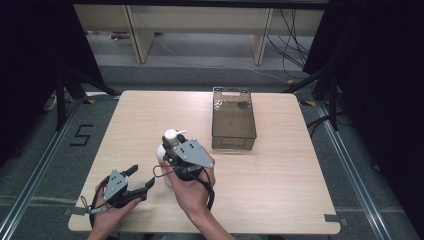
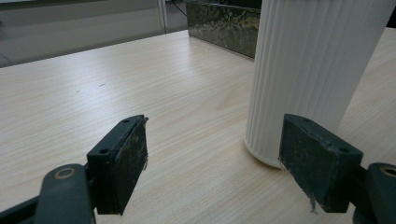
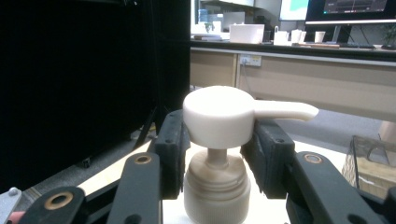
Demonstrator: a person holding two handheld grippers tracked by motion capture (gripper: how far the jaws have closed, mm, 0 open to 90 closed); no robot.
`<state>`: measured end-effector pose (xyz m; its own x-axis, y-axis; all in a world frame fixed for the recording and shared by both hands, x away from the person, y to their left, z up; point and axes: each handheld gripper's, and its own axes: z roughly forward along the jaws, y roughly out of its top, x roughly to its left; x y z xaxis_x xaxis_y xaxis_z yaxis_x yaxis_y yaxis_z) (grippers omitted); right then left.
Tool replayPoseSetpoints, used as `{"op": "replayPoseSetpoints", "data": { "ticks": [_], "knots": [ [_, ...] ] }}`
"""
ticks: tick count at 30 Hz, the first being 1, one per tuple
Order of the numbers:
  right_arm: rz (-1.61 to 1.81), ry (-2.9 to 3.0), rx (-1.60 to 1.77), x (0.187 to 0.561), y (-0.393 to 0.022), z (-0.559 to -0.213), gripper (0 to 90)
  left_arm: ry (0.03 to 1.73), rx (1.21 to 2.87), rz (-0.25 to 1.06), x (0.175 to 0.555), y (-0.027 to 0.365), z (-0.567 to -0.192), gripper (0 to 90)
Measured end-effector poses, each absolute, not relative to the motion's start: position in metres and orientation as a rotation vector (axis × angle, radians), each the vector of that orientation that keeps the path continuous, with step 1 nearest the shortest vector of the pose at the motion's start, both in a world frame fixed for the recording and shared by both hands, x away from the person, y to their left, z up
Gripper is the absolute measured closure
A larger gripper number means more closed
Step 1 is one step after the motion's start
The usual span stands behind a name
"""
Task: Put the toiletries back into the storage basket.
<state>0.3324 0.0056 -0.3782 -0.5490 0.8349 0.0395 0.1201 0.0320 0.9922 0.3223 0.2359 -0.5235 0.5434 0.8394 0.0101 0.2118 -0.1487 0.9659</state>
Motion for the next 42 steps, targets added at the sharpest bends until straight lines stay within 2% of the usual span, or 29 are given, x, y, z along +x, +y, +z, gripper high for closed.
{"op": "replayPoseSetpoints", "data": {
  "ticks": [22,42],
  "knots": [
    [1.553,1.663,0.995,0.331,-0.025,-0.359,60.5,0.891,1.670,0.705,0.323,0.236,-0.523,22.9],
    [1.519,1.562,1.035,0.336,-0.068,-0.342,60.5,0.897,1.678,0.710,0.322,0.236,-0.523,22.9]
  ]
}}
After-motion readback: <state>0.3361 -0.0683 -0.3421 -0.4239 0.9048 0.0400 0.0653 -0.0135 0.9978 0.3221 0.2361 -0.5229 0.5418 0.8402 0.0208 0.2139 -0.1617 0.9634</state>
